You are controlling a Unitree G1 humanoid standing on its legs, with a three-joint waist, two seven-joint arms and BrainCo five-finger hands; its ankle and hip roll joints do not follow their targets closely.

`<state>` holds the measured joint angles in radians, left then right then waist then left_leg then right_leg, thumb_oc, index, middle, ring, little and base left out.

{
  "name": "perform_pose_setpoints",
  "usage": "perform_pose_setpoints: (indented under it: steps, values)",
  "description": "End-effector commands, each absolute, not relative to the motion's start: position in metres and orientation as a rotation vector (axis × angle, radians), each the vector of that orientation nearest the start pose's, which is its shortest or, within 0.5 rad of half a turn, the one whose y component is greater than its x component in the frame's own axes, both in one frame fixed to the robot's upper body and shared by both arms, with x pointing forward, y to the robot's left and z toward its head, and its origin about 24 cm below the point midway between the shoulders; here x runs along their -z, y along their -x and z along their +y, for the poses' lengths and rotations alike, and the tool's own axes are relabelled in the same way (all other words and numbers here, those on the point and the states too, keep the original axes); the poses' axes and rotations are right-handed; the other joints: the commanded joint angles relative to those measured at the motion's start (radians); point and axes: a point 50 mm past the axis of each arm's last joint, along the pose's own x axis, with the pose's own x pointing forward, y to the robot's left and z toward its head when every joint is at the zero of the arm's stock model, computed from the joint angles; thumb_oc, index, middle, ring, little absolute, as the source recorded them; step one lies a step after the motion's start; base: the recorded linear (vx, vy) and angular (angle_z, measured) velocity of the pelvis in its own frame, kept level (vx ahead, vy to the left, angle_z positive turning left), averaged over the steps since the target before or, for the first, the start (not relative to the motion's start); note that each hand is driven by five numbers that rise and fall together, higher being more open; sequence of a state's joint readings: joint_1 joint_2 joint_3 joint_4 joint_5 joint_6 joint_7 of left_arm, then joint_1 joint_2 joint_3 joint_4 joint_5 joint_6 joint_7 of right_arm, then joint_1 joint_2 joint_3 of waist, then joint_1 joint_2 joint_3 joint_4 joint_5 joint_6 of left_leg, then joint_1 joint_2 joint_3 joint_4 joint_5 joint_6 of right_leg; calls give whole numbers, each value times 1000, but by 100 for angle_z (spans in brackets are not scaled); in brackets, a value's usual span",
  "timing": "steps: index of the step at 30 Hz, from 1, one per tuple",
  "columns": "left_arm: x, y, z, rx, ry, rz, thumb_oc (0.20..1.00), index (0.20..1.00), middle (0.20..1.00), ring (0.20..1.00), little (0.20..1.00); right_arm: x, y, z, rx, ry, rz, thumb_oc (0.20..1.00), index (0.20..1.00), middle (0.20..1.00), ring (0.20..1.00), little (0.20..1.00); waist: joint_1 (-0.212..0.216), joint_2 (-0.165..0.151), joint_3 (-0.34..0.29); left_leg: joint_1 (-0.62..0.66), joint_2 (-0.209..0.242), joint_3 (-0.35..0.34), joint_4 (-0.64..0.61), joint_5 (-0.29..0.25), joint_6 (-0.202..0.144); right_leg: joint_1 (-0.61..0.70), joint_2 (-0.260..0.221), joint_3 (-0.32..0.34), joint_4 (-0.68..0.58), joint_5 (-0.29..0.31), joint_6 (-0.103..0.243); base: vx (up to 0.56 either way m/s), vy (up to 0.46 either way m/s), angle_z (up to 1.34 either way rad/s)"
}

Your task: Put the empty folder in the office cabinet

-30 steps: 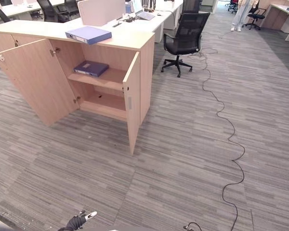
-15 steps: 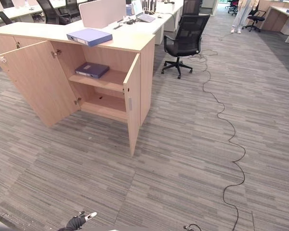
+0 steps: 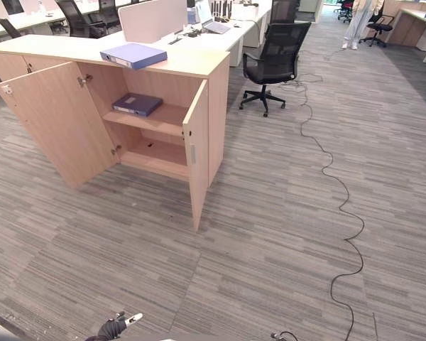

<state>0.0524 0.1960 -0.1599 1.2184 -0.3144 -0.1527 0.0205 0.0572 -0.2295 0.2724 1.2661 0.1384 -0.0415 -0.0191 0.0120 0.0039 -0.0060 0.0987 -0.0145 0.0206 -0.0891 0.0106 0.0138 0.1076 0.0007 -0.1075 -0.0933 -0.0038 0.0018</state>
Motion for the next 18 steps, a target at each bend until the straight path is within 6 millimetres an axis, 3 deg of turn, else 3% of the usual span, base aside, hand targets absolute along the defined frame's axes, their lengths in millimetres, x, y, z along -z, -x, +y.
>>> perform_pose_setpoints:
  steps: [1, 18]
  values:
    - [162, -101, 210, -154, -43, 1077, 1000, 1000, 1000, 1000, 1000, 170, -65, -220, 10, 249, 1292, 1000, 1000, 1000, 1000, 1000, 14, -40, 8, 25, -31, -45, 2, -107, 21, 5, -61, -25, 10, -12, 72, 0, 0, 0]
    - [161, -100, 212, -148, -56, 1080, 1000, 1000, 1000, 1000, 1000, 170, -62, -219, -3, 257, 1299, 1000, 1000, 1000, 1000, 1000, 9, -44, 9, 33, -26, -43, 2, -112, 17, 12, -54, -24, 15, -23, 65, 0, -2, 0]
